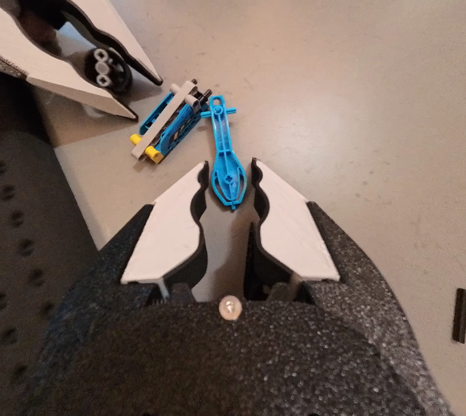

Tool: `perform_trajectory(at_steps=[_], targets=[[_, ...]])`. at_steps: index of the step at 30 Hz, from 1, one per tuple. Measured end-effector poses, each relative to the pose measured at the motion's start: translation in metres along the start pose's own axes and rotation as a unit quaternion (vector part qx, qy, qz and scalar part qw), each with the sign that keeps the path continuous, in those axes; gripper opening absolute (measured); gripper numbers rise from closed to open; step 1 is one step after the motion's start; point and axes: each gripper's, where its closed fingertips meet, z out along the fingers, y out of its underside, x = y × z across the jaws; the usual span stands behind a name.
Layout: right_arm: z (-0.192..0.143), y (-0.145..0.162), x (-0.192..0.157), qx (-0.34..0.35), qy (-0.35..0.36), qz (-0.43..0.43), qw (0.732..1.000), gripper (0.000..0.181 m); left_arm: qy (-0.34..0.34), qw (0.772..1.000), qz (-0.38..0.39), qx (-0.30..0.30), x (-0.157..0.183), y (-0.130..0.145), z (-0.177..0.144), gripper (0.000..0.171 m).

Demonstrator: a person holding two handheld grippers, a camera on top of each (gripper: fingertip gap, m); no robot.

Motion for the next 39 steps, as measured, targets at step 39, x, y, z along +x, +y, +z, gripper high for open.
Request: perform_trajectory(at_steps=[39], targets=[[-0.002, 0.001, 0.002, 0.000, 0.000, 0.000, 1.000, 0.025, -0.038, 0.996, -0.074, -0.041, 0.006, 0.015, -0.049, 0.025]])
